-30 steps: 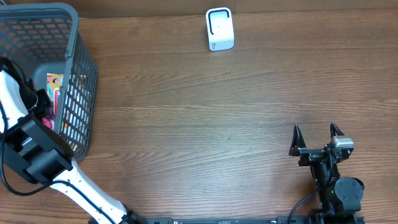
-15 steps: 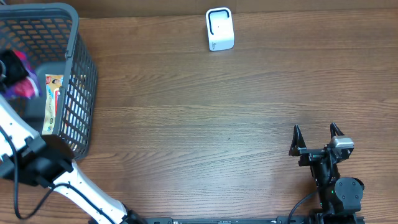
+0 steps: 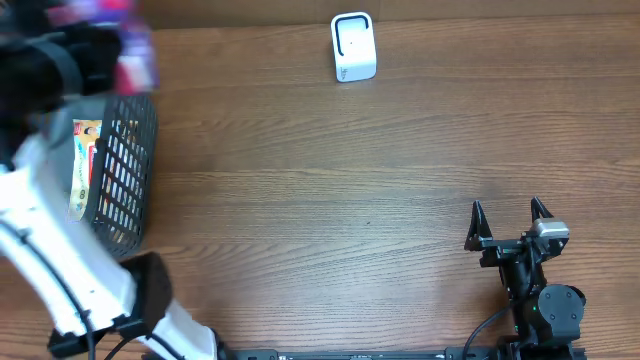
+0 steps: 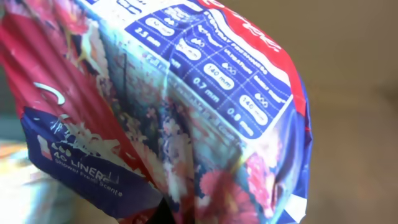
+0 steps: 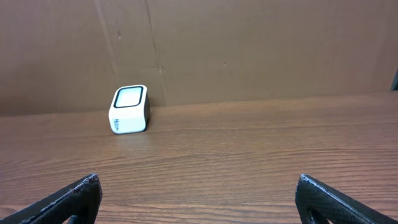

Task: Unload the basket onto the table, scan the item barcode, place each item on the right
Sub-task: 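Carry the liner pack forward and release it on the table, then return the left gripper into the basket toward the orange box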

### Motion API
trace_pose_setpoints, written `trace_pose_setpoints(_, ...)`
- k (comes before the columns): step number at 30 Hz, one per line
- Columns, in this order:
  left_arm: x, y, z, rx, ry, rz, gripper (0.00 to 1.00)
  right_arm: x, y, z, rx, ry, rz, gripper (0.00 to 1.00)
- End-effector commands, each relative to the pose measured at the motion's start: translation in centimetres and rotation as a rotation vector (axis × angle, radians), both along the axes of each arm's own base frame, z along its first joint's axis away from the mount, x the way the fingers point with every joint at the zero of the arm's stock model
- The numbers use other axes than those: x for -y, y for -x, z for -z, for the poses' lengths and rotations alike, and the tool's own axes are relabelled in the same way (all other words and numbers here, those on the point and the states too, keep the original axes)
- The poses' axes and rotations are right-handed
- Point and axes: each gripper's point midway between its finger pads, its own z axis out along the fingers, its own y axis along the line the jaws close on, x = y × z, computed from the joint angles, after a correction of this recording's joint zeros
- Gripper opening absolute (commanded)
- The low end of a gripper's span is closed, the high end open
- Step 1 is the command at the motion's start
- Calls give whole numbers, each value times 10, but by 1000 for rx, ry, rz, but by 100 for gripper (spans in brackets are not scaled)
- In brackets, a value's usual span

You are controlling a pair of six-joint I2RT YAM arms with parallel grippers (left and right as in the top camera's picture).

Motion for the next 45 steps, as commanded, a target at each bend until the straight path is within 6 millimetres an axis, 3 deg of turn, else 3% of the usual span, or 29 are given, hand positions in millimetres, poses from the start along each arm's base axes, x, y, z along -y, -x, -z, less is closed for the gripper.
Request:
trace_pose_setpoints(1, 93, -11, 29, -94, -19, 243, 4, 2, 0, 2, 3, 3, 10, 100)
trace_pose_setpoints(2, 141, -18, 70, -217, -97, 326, 4, 2, 0, 2, 3, 3, 10, 100)
trace_pose_setpoints(5, 175, -23, 123, -380, -169, 340, 4, 2, 0, 2, 3, 3, 10, 100)
trace_pose_setpoints(6, 188, -25, 161, -488, -226, 322, 4, 2, 0, 2, 3, 3, 10, 100)
trace_pose_setpoints(7, 195, -25, 178, -537, -248, 311, 4, 2, 0, 2, 3, 3, 10, 100)
trace_pose_setpoints(8, 211, -26, 215, -628, -282, 324, 4, 2, 0, 2, 3, 3, 10, 100)
trace_pose_setpoints(9, 219, -25, 232, -669, -297, 340, 4, 2, 0, 2, 3, 3, 10, 100)
trace_pose_setpoints(15, 249, -19, 313, -856, -359, 384, 4, 2, 0, 2, 3, 3, 10, 100)
trace_pose_setpoints(17, 255, -14, 335, -918, -372, 397, 24, 2, 0, 2, 3, 3, 10, 100)
trace_pose_setpoints(20, 257, -11, 341, -943, -360, 405, 40, 2, 0, 2, 3, 3, 10, 100)
trace_pose_setpoints(22, 254, -12, 337, -937, -358, 407, 70, 2, 0, 2, 3, 3, 10, 100)
trace_pose_setpoints(26, 250, -29, 297, -828, -261, 426, 100, 2, 0, 2, 3, 3, 10, 100)
trace_pose_setpoints(29, 233, -43, 244, -689, -178, 410, 100, 2, 0, 2, 3, 3, 10, 100)
trace_pose_setpoints(30, 211, -48, 208, -599, -148, 365, 100, 2, 0, 2, 3, 3, 10, 100)
trace_pose_setpoints(32, 186, -47, 173, -509, -133, 329, 100, 2, 0, 2, 3, 3, 10, 100)
trace_pose_setpoints(34, 146, -39, 127, -400, -112, 248, 100, 2, 0, 2, 3, 3, 10, 100)
trace_pose_setpoints(38, 63, -11, 59, -230, -82, 42, 100, 2, 0, 2, 3, 3, 10, 100)
trace_pose_setpoints(39, 14, 7, 35, -165, -73, -96, 100, 2, 0, 2, 3, 3, 10, 100)
trace_pose_setpoints(42, -62, 41, 12, -105, -65, -337, 99, 2, 0, 2, 3, 3, 10, 100)
trace_pose_setpoints(45, -128, 74, 7, -96, 15, -604, 100, 2, 0, 2, 3, 3, 10, 100)
